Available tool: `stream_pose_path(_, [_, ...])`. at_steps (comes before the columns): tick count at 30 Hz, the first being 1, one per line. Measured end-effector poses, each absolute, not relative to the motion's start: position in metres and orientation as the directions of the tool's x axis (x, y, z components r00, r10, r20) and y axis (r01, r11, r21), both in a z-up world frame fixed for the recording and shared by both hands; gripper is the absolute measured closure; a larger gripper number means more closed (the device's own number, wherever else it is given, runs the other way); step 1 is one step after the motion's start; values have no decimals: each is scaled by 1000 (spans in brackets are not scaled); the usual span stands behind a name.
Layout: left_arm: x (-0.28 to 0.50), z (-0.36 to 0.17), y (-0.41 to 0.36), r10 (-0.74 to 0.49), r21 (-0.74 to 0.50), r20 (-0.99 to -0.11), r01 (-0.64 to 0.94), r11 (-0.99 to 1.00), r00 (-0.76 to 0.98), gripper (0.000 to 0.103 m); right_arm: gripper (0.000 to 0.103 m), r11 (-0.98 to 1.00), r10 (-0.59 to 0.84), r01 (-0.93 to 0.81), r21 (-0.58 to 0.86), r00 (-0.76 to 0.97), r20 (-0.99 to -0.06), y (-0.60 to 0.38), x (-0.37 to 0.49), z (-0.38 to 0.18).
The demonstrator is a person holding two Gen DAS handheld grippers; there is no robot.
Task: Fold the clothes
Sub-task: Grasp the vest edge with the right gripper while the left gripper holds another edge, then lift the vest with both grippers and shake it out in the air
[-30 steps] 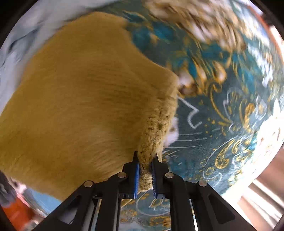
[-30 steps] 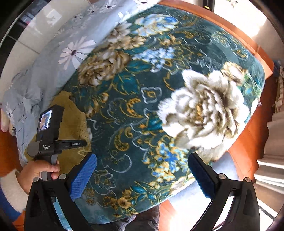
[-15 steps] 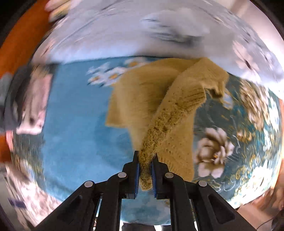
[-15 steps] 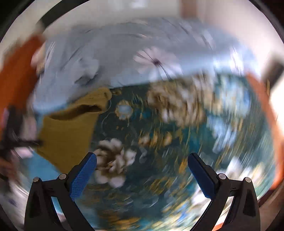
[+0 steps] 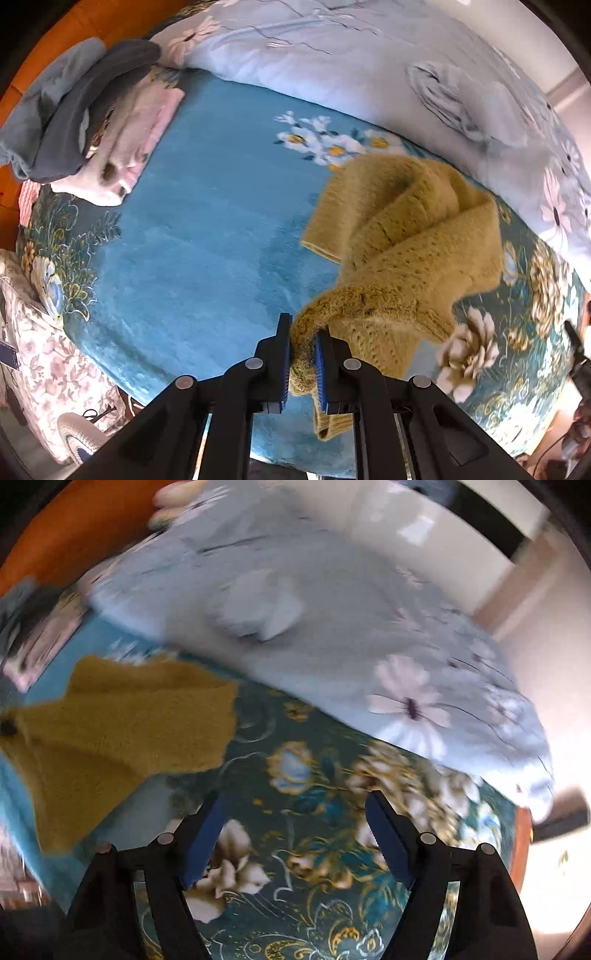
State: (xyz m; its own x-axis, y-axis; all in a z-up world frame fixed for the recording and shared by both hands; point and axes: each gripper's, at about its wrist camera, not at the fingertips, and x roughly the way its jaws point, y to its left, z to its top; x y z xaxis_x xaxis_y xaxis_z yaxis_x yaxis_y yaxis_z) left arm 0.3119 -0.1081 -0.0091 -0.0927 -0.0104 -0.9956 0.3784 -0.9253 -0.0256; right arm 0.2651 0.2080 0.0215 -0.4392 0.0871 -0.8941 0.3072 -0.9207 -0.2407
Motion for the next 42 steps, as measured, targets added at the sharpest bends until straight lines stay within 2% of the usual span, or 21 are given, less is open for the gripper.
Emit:
stream_pose_path(5, [303, -18, -138, -28, -18, -994, 408, -913, -105, 91, 25, -819, 51, 490, -297, -453, -890, 165, 263, -19])
stream_pose_path(17, [287, -41, -186, -48, -2, -993, 441, -898, -104, 91, 25, -529, -31, 714, -459, -557, -830, 72, 261, -101])
stream_pose_path(19, [288, -43, -187, -47, -3, -994, 442, -897, -102, 91, 32, -496, -31, 726, -477, -563, -826, 61, 256, -106])
stream_pose_path(20, [288, -43, -187, -47, -3, -994, 442, -897, -101, 91, 43, -485, -28, 729, -484, -566, -824, 57, 254, -108])
stream_pose_path(21, [289, -43, -187, -47, -4, -994, 443, -897, -103, 91, 59, -473, -24, 732, -491, -568, -823, 52, 251, -109])
stream_pose_path(25, [294, -36, -183, -45, -12, -992, 440, -898, -120, 91, 80, -429, -8, 744, -513, -571, -821, 35, 239, -113])
stream_pose_path(26, [295, -32, -182, -45, -17, -990, 436, -900, -131, 91, 90, -432, -3, 747, -504, -561, -828, 33, 235, -112])
stream_pose_path(27, [297, -27, -180, -46, -21, -988, 430, -903, -145, 91, 91, -454, -5, 746, -487, -549, -836, 33, 230, -106])
stream_pose_path(31, [308, 0, -175, -53, -45, -976, 431, -901, -213, 91, 91, -618, -64, 696, -367, -509, -858, 46, 207, -58])
stream_pose_path(34, [314, 33, -173, -55, -83, -953, 431, -899, -299, 91, 92, -691, -79, 638, -341, -534, -842, 53, 192, -22])
stream_pose_path(42, [318, 165, -163, -56, -141, -820, 296, -945, -569, 91, 92, -852, -121, 464, -244, -626, -771, 83, 187, 96])
